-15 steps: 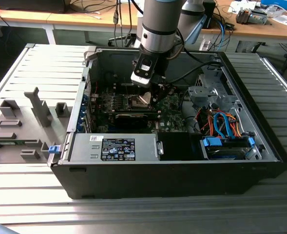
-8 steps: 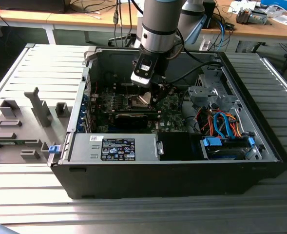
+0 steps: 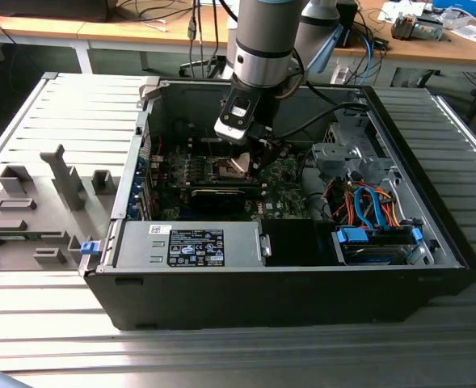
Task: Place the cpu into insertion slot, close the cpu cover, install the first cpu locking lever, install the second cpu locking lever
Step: 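Place the cpu into insertion slot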
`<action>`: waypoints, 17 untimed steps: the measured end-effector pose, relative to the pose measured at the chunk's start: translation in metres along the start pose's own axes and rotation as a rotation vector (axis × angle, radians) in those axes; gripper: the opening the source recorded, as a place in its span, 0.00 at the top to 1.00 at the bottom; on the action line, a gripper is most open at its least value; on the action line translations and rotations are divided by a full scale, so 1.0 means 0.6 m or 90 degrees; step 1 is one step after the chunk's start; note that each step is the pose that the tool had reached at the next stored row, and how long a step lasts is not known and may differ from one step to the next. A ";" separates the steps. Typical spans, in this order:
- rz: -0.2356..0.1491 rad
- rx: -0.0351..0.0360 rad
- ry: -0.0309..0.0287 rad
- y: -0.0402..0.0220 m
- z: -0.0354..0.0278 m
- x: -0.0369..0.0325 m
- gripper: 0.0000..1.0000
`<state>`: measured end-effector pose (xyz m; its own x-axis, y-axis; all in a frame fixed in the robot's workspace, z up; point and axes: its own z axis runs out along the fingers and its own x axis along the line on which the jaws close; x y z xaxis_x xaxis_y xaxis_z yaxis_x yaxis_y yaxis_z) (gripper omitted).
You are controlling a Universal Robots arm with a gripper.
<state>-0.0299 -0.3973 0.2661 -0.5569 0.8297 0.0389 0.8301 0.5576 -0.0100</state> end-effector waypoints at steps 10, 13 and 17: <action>0.027 -0.0010 0.0003 0.000 0.000 0.000 0.46; 0.033 -0.0013 0.0003 0.000 0.000 0.000 0.46; 0.041 -0.0016 0.0004 0.000 0.000 0.000 0.46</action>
<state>-0.0299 -0.3973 0.2661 -0.5022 0.8639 0.0389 0.8643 0.5029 -0.0101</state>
